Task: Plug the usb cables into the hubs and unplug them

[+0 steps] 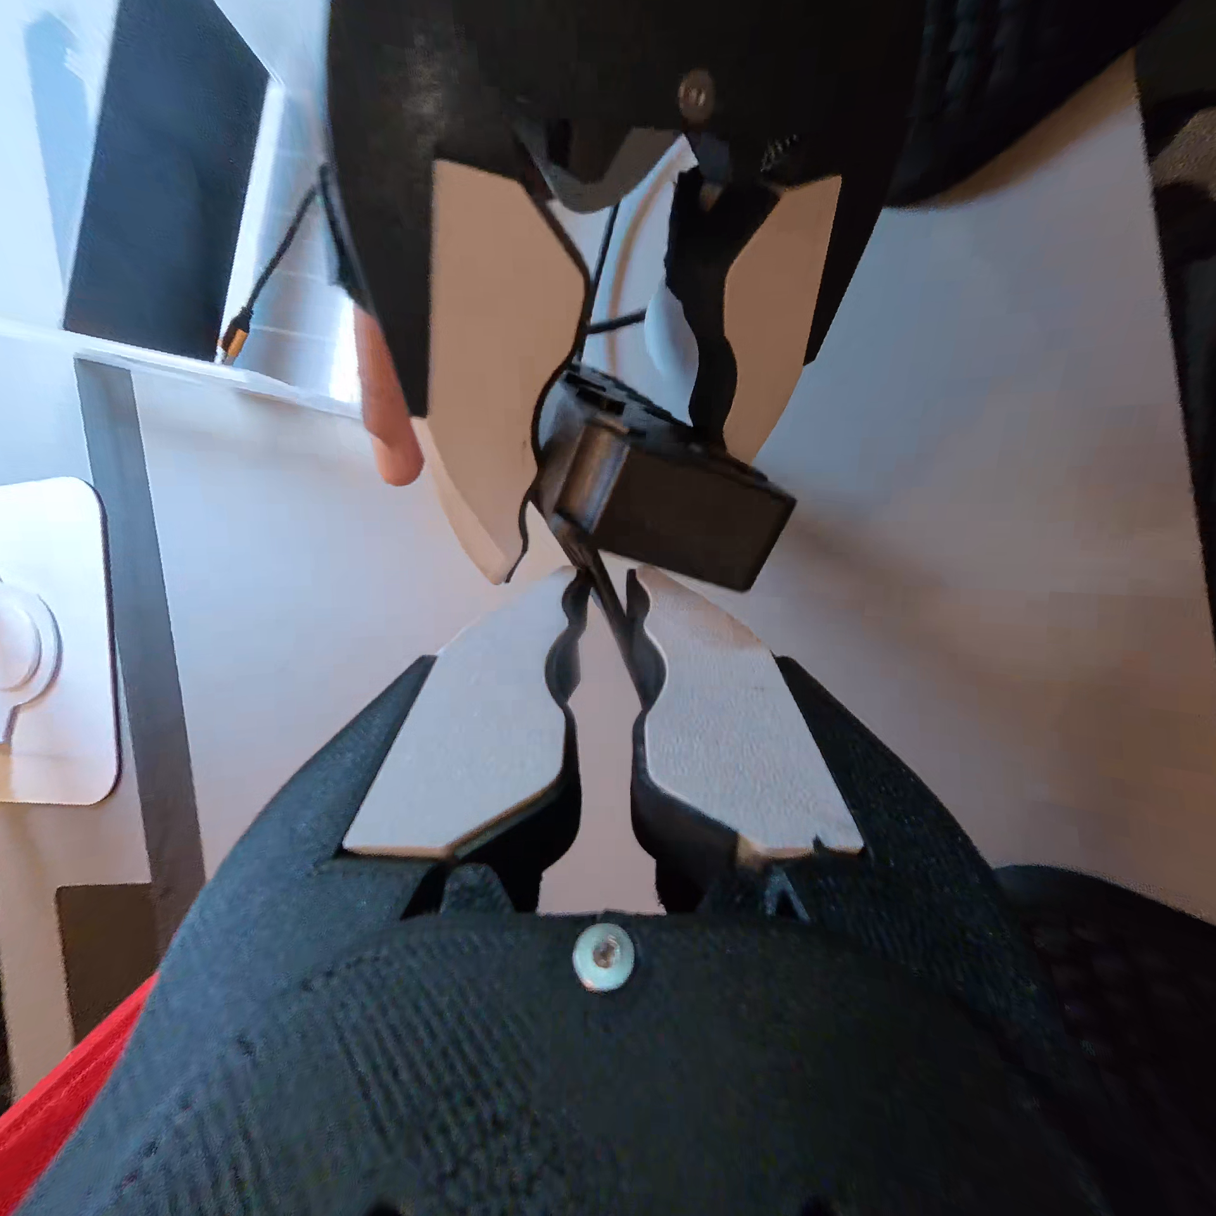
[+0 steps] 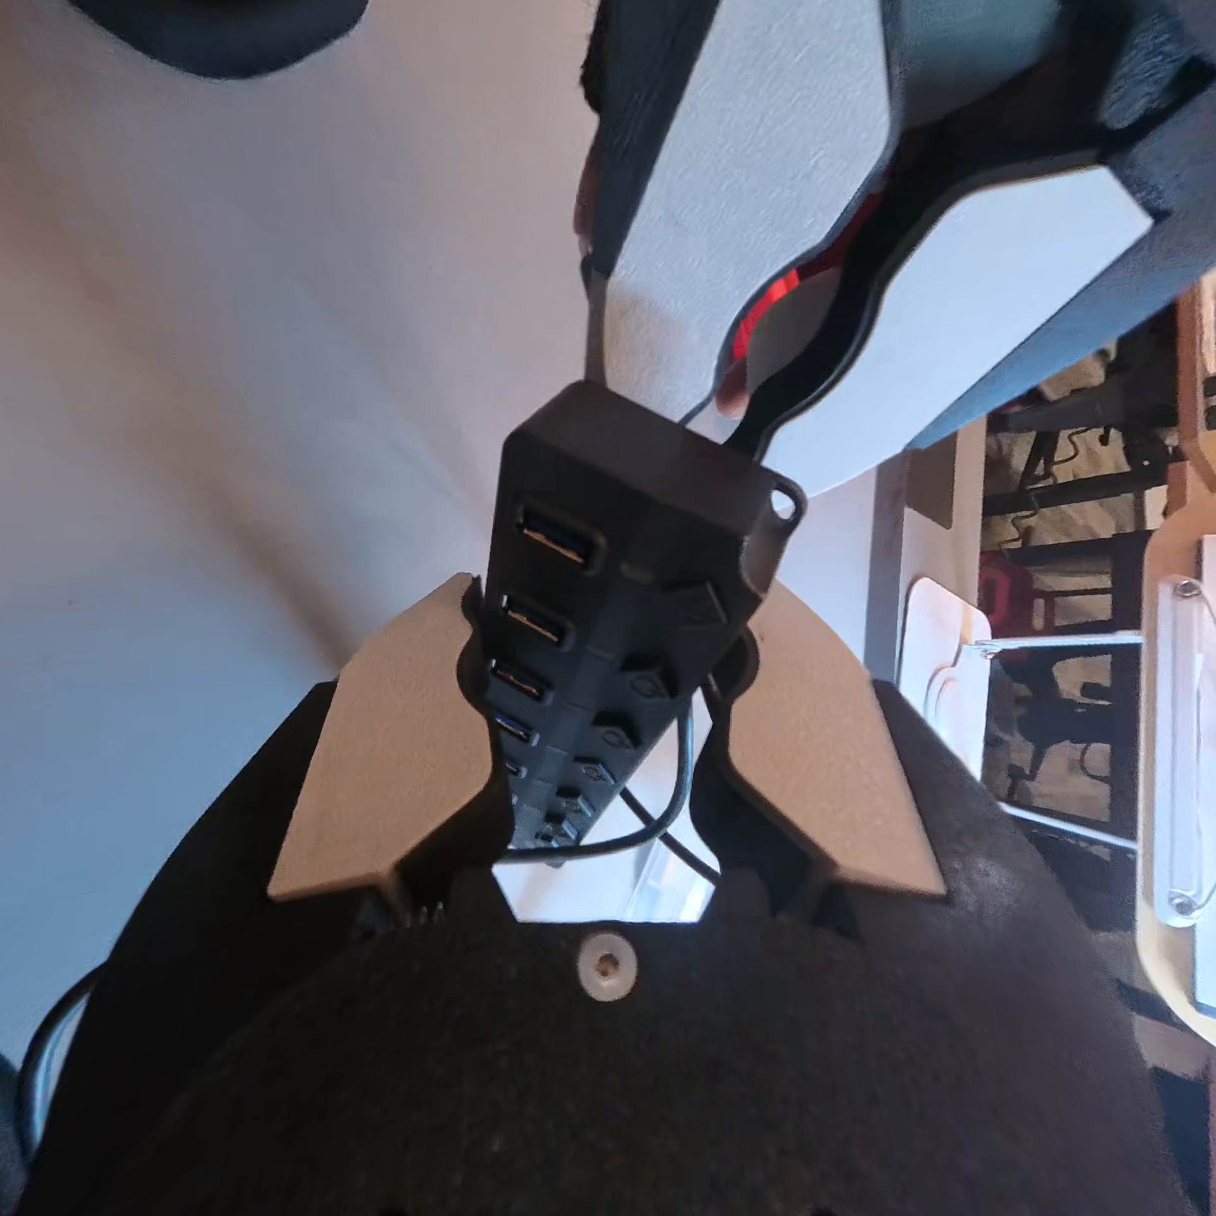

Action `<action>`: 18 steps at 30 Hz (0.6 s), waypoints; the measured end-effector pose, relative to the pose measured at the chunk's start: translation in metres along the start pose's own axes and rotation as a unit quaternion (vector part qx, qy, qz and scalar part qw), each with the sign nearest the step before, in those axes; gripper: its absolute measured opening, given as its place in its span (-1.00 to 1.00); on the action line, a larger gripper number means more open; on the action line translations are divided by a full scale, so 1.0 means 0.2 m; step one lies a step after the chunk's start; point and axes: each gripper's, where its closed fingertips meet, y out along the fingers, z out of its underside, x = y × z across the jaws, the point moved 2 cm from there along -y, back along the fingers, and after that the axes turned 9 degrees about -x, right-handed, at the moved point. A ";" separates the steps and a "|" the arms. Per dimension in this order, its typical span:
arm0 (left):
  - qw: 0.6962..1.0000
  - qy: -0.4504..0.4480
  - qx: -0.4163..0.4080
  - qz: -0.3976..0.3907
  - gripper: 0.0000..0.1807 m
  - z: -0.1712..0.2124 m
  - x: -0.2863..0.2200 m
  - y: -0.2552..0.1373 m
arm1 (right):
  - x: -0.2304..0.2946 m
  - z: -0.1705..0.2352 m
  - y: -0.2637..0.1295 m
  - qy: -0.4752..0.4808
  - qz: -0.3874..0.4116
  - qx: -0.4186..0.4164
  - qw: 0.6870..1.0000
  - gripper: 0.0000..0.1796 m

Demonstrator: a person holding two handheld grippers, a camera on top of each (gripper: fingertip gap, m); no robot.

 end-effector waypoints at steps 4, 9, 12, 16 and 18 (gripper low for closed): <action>0.990 -0.050 -0.128 -0.003 -0.84 -0.07 0.00 -0.13 | -0.03 -0.03 -0.05 0.006 0.015 -0.028 0.999 -0.26; 0.955 -0.102 -0.275 -0.040 -0.80 -0.07 0.02 -0.35 | -0.08 -0.07 -0.13 0.056 0.017 -0.088 0.994 -0.27; 0.931 -0.150 -0.324 -0.071 -0.81 0.03 0.05 -0.42 | -0.13 -0.06 -0.18 0.083 0.033 -0.115 0.989 -0.27; 0.910 -0.224 -0.337 -0.093 -0.83 0.22 0.08 -0.34 | -0.24 -0.06 -0.28 0.100 0.084 -0.144 0.981 -0.27; 0.910 -0.252 -0.319 -0.077 -0.82 0.30 0.05 -0.24 | -0.32 -0.05 -0.35 0.101 0.121 -0.139 0.978 -0.26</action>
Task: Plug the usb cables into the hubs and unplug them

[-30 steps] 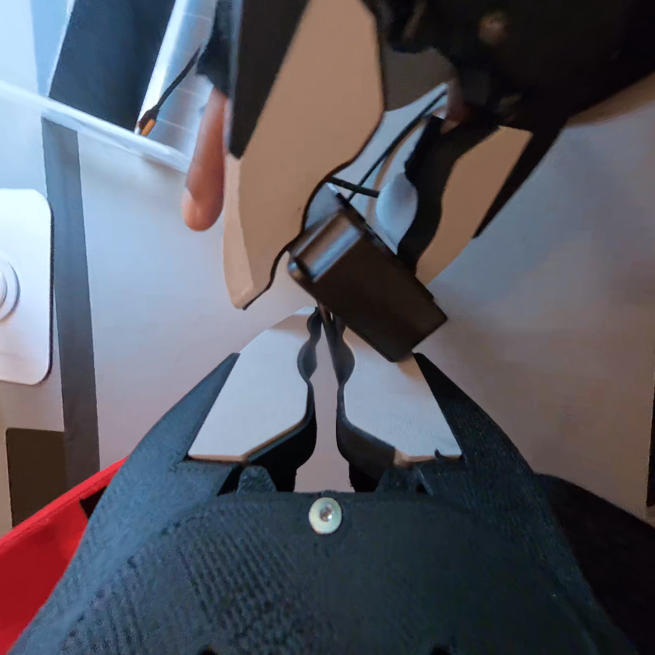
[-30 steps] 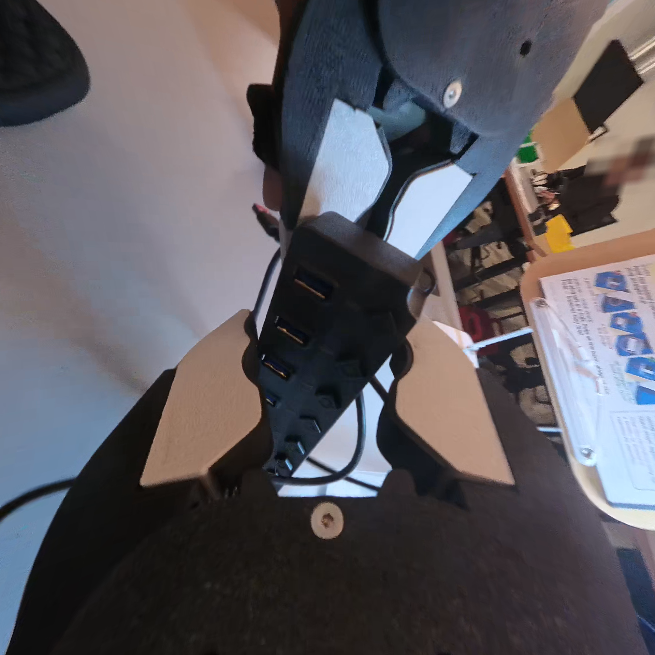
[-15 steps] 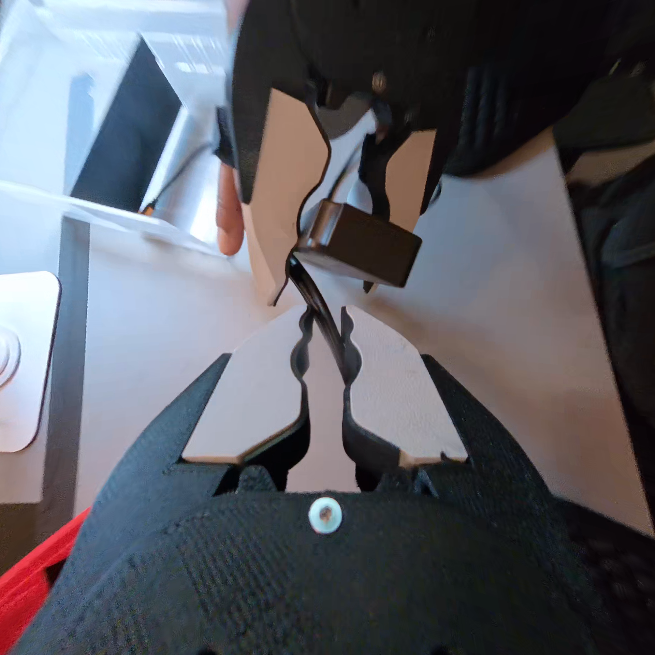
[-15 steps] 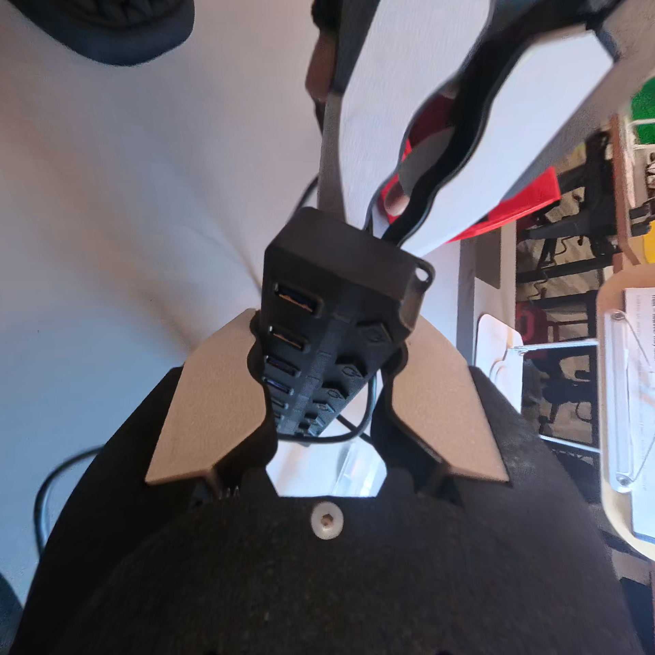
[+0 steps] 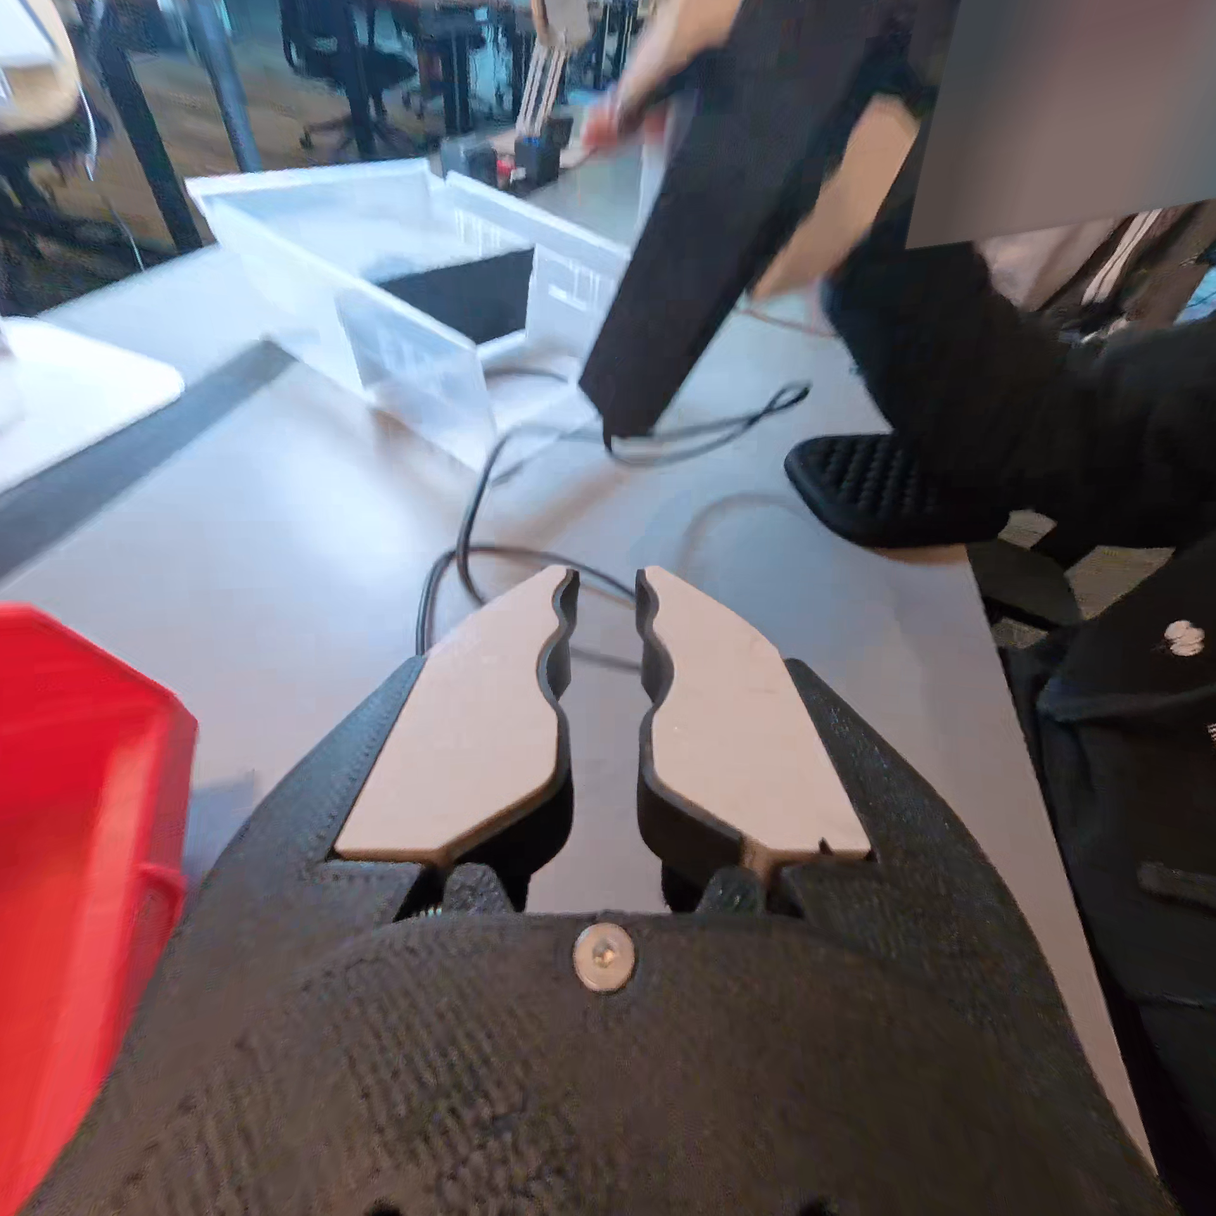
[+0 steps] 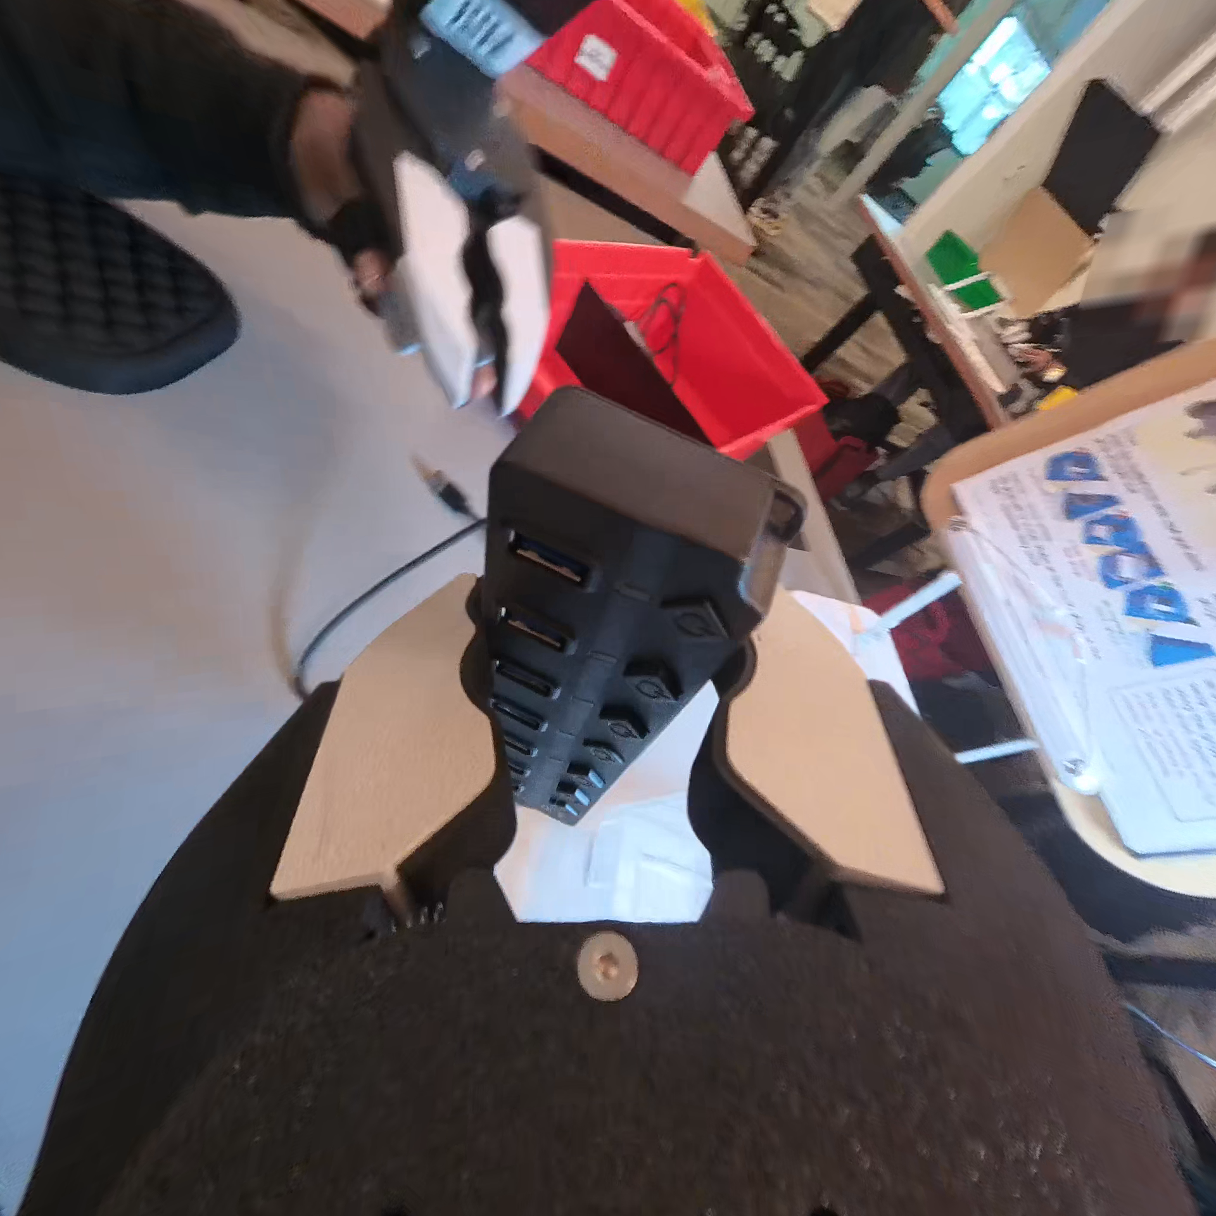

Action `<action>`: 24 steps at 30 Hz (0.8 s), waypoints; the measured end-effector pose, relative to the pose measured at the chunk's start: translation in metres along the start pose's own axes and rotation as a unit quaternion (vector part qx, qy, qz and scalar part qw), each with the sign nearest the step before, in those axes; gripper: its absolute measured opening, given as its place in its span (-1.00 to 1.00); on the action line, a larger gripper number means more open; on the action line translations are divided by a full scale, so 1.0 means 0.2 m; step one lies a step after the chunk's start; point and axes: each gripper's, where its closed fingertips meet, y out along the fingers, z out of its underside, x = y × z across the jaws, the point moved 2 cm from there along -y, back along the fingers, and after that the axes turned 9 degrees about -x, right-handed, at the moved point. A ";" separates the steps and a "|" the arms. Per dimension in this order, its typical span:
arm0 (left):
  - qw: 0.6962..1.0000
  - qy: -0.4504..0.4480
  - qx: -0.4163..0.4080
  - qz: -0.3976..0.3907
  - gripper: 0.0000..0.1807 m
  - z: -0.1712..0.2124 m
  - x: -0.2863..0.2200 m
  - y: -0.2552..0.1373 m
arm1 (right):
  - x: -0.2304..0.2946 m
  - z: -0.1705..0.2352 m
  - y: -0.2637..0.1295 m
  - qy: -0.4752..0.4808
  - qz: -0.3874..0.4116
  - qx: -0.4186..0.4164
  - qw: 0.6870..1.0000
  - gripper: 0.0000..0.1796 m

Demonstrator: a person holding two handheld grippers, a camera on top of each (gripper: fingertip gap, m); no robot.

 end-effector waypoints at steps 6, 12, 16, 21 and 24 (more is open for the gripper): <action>0.997 -0.015 0.079 -0.011 -0.82 0.32 0.04 0.09 | -0.48 -0.11 -0.17 -0.032 0.147 0.002 0.989 -0.26; 0.990 0.030 0.140 0.000 -0.84 0.47 -0.02 0.16 | -1.03 0.07 -0.26 -0.041 0.301 0.084 0.949 -0.26; 0.988 0.055 0.142 0.004 -0.86 0.47 -0.05 0.17 | -1.16 0.53 -0.22 -0.075 0.308 0.207 0.926 -0.26; 0.989 0.055 0.141 -0.002 -0.88 0.47 -0.04 0.17 | -1.14 1.05 -0.19 -0.017 0.237 0.343 0.909 -0.26; 0.989 0.050 0.142 -0.002 -0.89 0.48 -0.03 0.17 | -1.05 1.26 -0.15 0.025 0.149 0.426 0.892 -0.25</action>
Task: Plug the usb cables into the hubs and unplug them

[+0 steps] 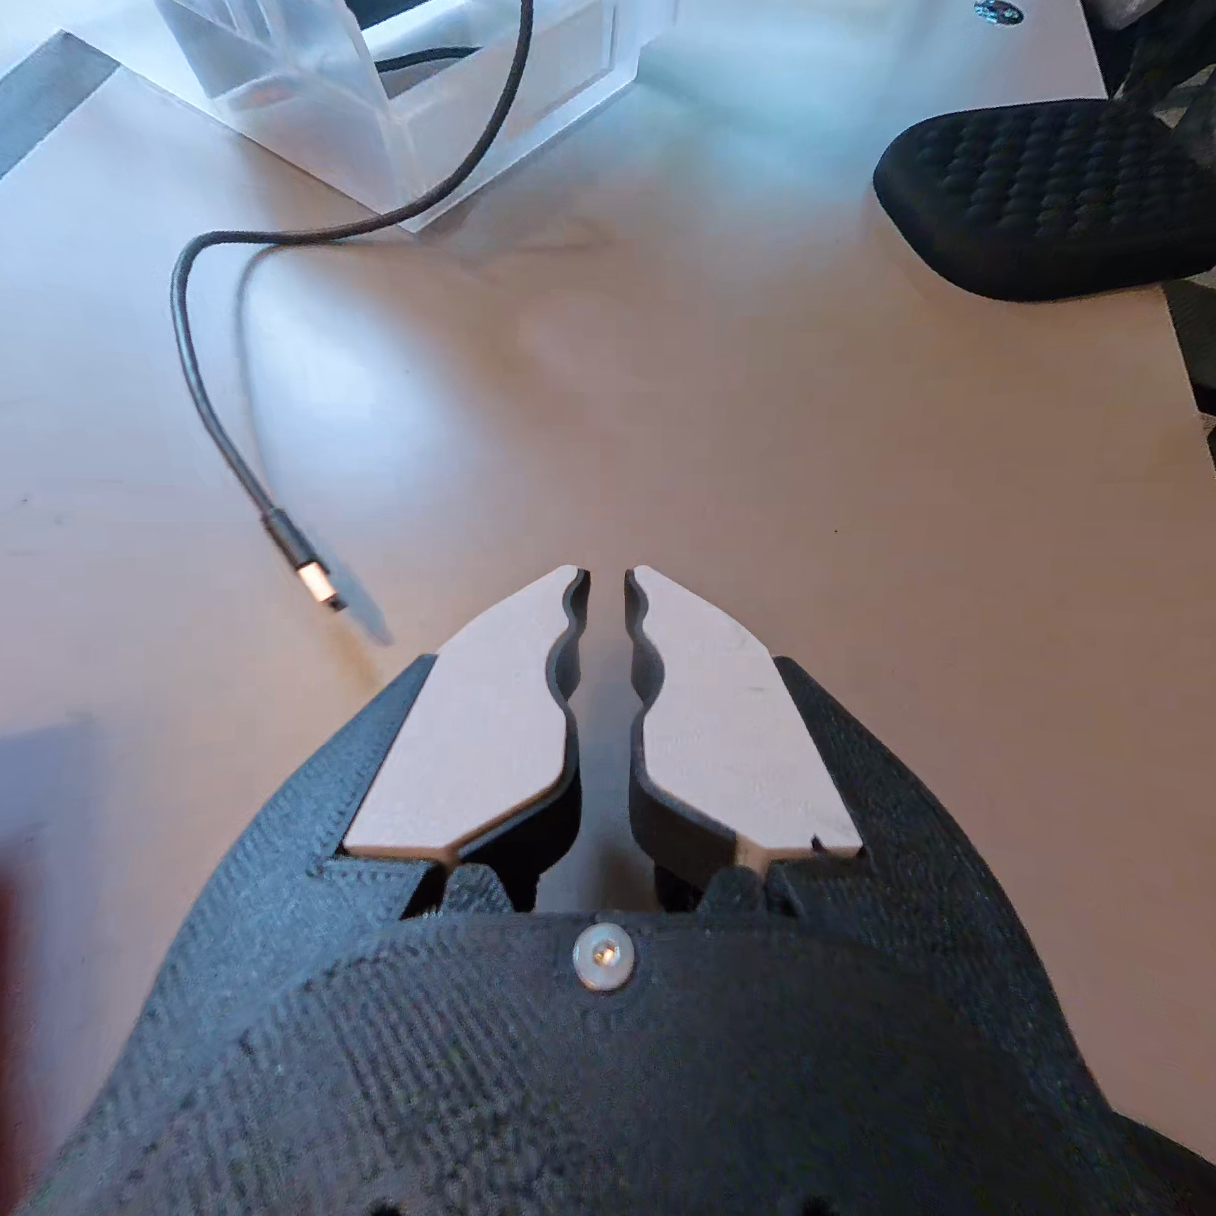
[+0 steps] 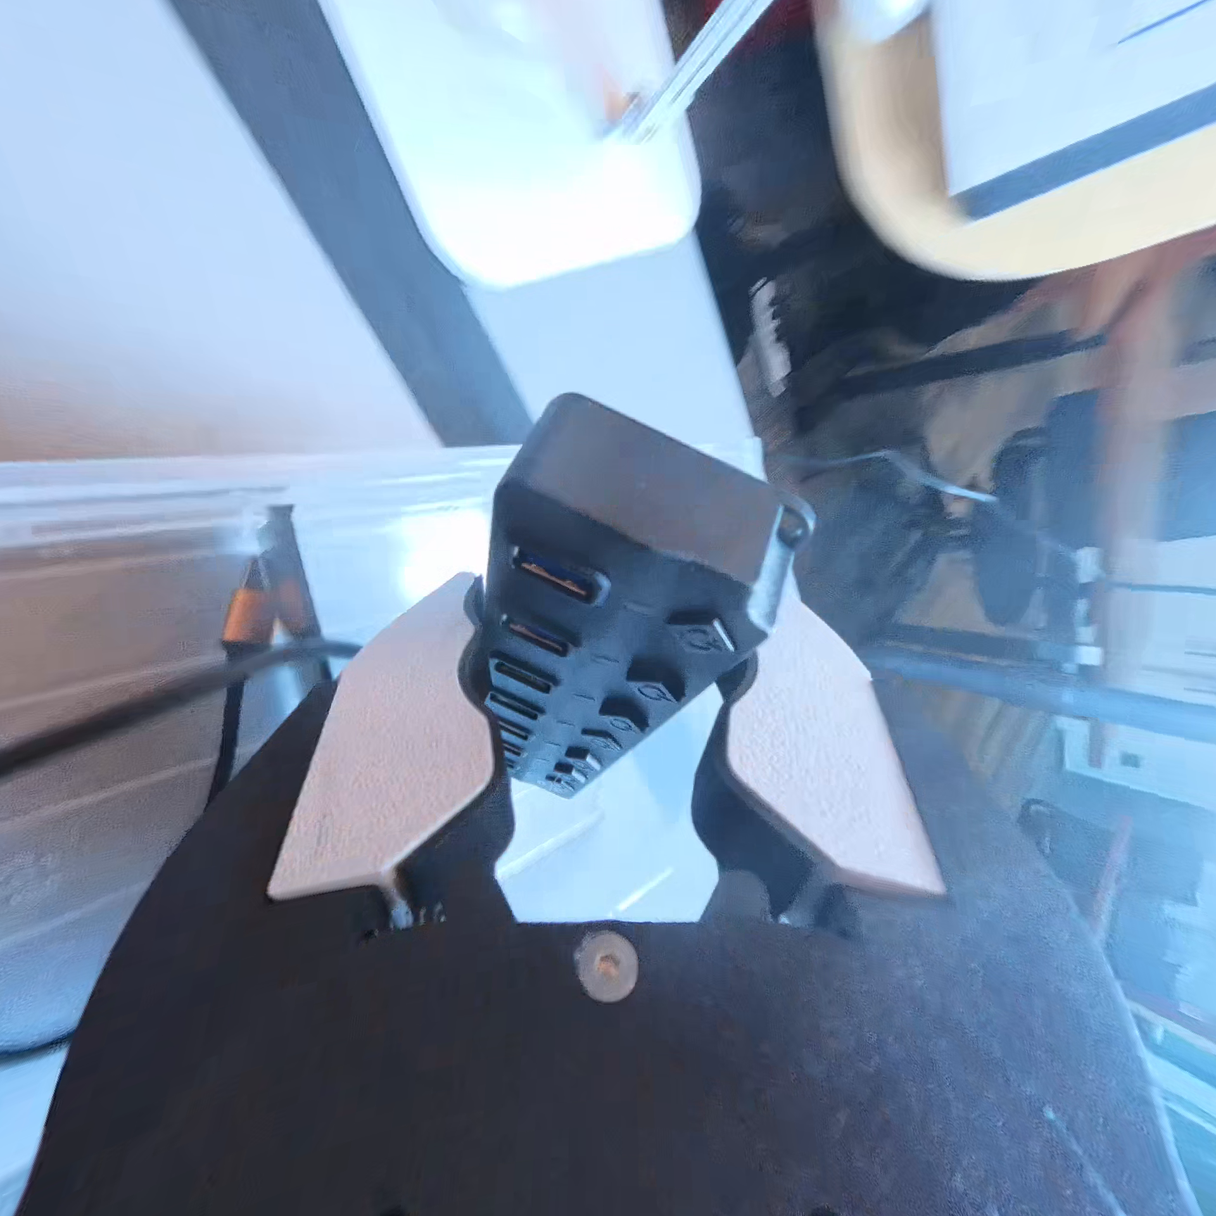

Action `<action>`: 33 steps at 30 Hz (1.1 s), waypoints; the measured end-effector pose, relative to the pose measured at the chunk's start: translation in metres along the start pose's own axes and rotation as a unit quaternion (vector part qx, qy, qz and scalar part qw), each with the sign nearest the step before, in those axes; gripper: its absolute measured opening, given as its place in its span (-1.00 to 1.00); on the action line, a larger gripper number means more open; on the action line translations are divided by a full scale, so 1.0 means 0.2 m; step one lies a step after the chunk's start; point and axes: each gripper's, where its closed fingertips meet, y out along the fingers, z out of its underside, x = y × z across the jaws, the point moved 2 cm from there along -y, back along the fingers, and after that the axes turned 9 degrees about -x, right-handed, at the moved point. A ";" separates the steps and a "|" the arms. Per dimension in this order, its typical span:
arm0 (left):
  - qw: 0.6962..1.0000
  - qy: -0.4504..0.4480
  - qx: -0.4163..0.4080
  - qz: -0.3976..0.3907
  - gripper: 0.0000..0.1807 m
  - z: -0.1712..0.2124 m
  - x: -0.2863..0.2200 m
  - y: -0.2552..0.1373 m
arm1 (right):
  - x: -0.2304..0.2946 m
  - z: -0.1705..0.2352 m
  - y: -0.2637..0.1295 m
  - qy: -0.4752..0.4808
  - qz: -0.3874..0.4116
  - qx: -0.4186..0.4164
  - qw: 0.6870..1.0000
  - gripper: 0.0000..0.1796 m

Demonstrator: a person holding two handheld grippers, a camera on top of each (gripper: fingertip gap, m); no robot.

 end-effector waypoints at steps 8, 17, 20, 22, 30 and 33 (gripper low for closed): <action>1.000 0.000 0.003 0.003 -0.89 0.02 0.00 0.01 | -0.21 -0.17 -0.08 -0.038 0.050 -0.023 0.998 -0.16; 1.000 -0.006 -0.001 -0.006 -0.89 0.01 0.04 -0.01 | 0.36 -0.54 -0.51 -0.087 -0.114 -0.102 0.984 -0.33; 1.000 0.004 0.001 -0.012 -0.89 0.01 0.04 -0.02 | 0.74 -0.48 -0.58 -0.150 -0.179 -0.057 0.971 -0.34; 1.000 0.014 0.005 -0.018 -0.89 0.01 0.04 -0.02 | 0.89 -0.37 -0.59 -0.215 -0.172 -0.003 0.961 -0.34; 0.999 0.027 0.013 -0.022 -0.89 0.01 0.03 -0.02 | 0.92 0.06 -0.56 -0.341 -0.106 0.119 0.927 -0.30; 0.999 0.027 0.017 -0.022 -0.89 0.02 0.03 -0.02 | 0.95 0.07 -0.56 -0.366 -0.111 0.080 0.920 -0.58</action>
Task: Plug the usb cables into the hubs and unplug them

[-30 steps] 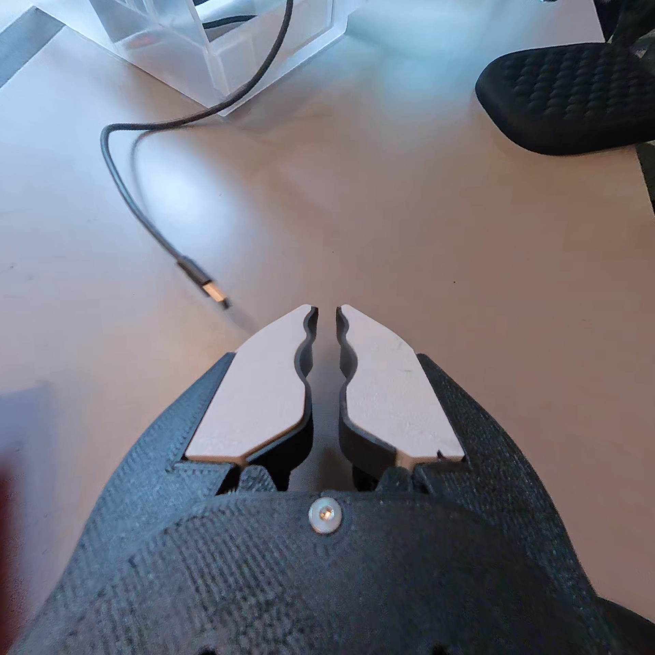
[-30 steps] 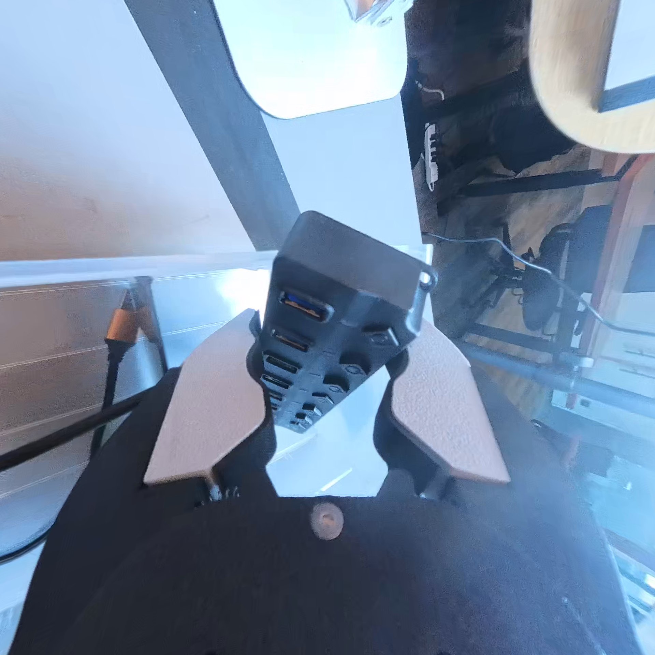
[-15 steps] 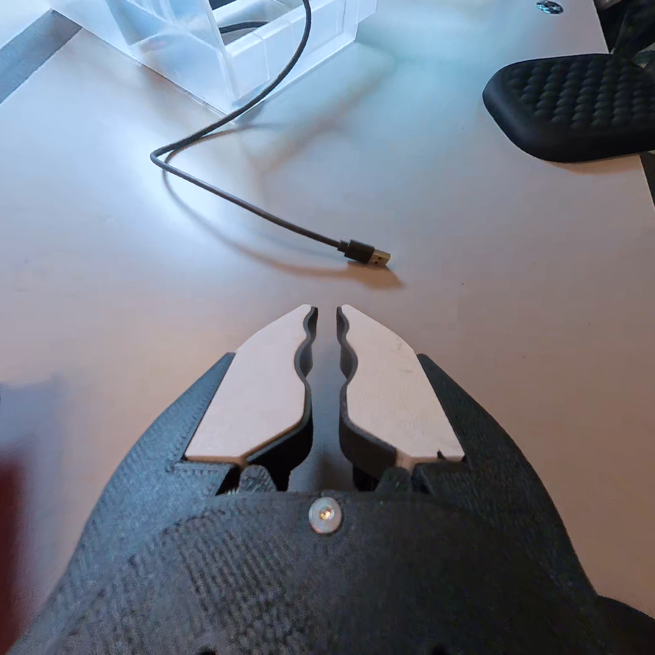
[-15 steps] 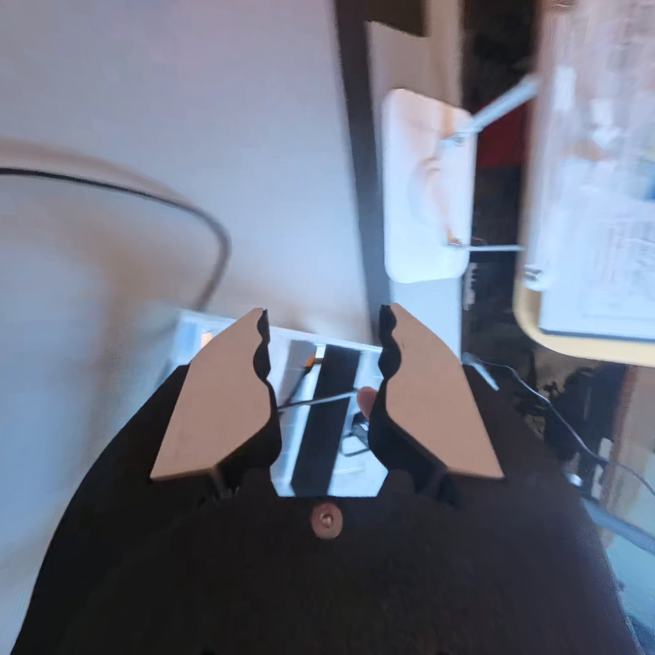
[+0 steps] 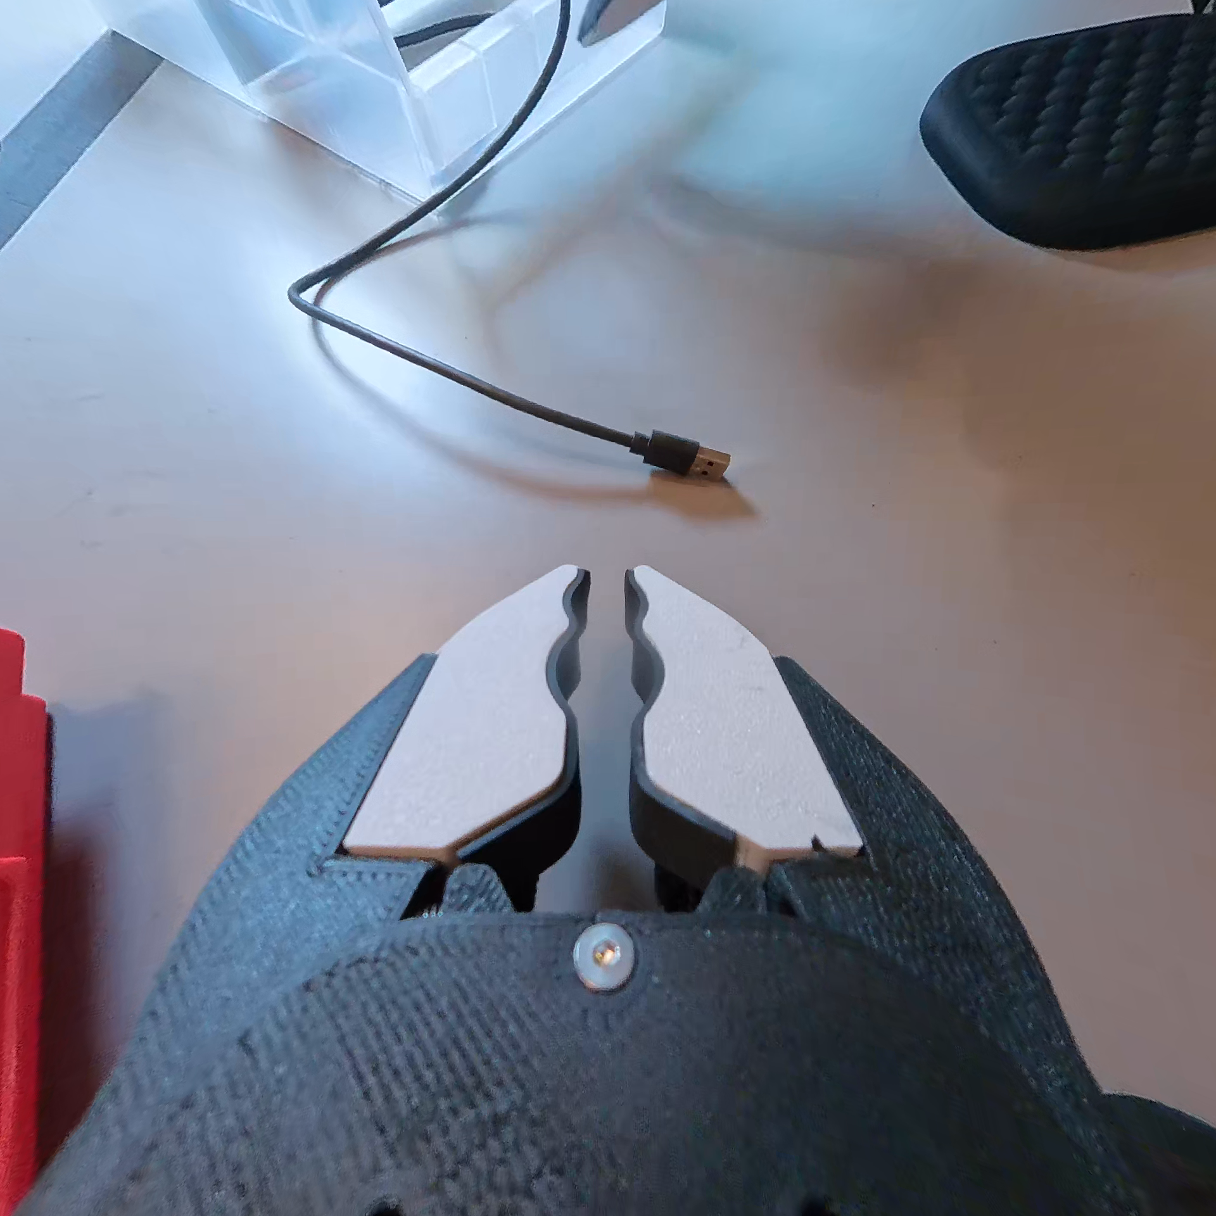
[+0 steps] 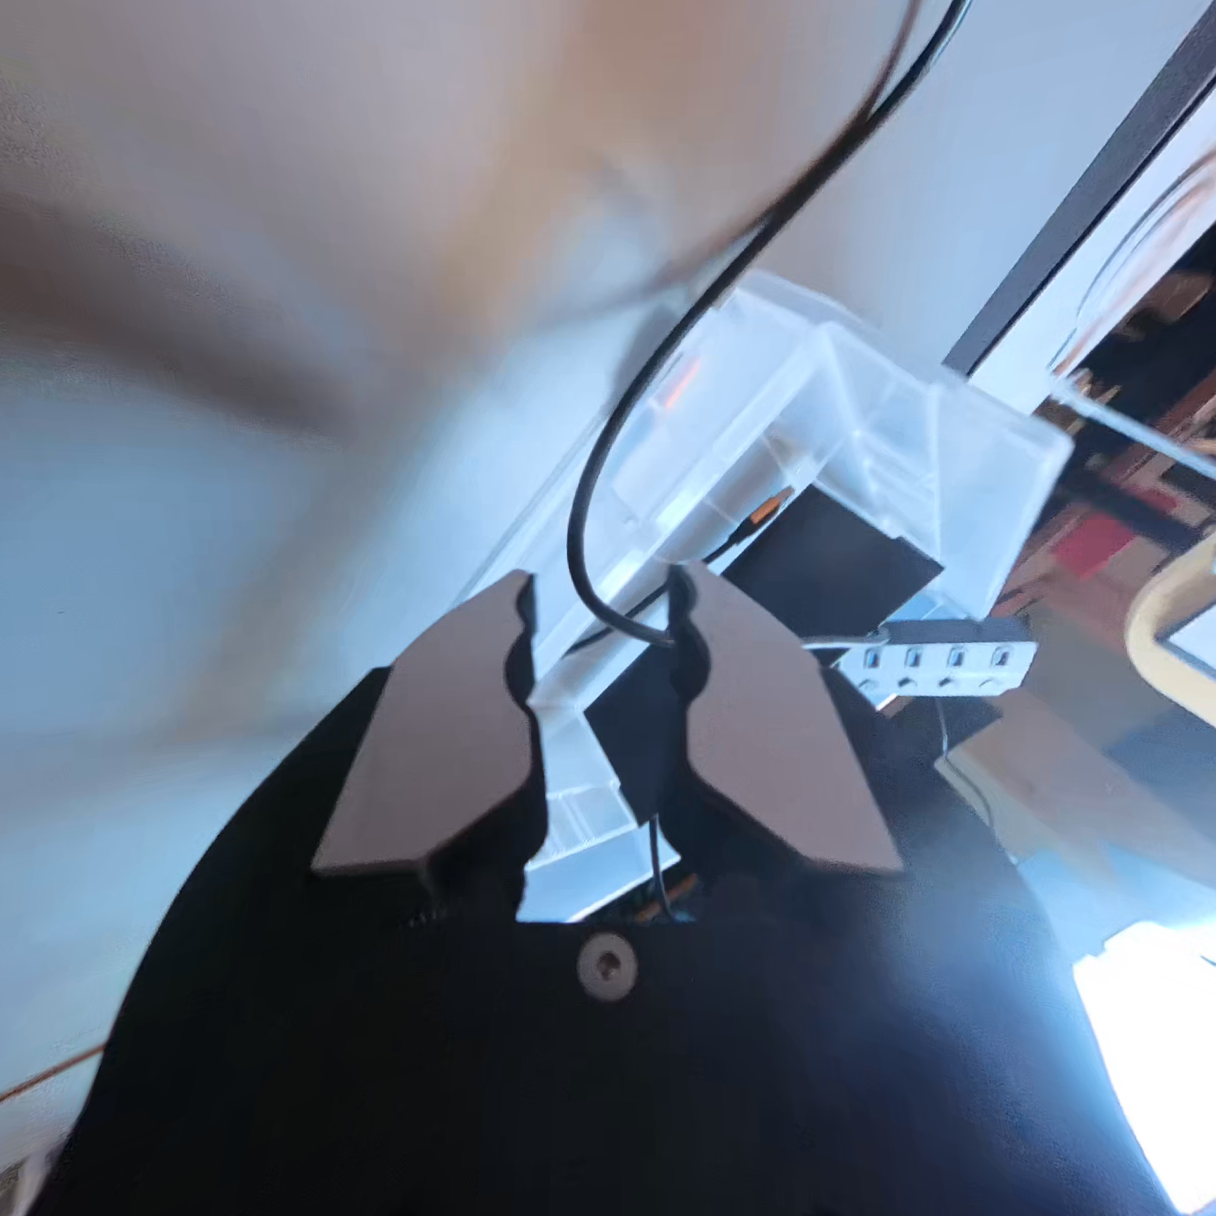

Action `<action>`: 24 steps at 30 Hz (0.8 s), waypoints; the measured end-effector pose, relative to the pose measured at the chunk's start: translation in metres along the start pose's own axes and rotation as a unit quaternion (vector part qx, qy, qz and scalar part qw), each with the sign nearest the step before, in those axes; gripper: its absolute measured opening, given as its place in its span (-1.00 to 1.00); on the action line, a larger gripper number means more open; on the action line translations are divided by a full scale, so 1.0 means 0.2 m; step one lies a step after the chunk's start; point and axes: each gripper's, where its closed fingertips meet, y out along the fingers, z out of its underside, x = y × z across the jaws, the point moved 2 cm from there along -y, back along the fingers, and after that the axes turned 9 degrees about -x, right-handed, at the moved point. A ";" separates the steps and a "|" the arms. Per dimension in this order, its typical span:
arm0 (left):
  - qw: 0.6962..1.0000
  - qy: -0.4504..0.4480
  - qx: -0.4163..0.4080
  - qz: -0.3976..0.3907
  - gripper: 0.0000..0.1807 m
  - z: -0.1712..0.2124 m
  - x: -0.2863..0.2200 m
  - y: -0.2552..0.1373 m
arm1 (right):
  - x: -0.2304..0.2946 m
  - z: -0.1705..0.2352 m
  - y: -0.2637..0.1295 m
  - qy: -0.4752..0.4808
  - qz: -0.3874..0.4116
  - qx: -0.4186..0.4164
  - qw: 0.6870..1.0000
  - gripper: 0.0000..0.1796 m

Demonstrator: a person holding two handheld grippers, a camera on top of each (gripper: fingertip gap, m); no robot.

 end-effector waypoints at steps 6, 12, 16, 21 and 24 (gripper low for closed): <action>1.000 -0.003 0.007 0.003 -0.89 0.02 0.00 0.01 | -0.05 0.00 -0.12 0.010 -0.006 -0.020 1.000 -0.92; 1.000 -0.002 0.007 -0.001 -0.90 0.02 0.00 0.01 | -0.31 0.08 -0.33 0.087 0.080 -0.061 0.991 -0.92; 1.000 -0.006 0.008 0.000 -0.90 0.02 0.00 0.01 | -0.62 0.28 -0.56 0.212 0.183 -0.112 0.954 -0.93; 1.000 -0.002 0.013 0.001 -0.90 0.03 0.00 0.01 | -0.86 0.71 -0.69 0.315 0.285 -0.074 0.902 -0.94; 1.000 -0.003 0.012 0.002 -0.90 0.03 0.00 0.01 | -0.84 0.92 -0.59 0.315 0.291 0.015 0.903 -0.95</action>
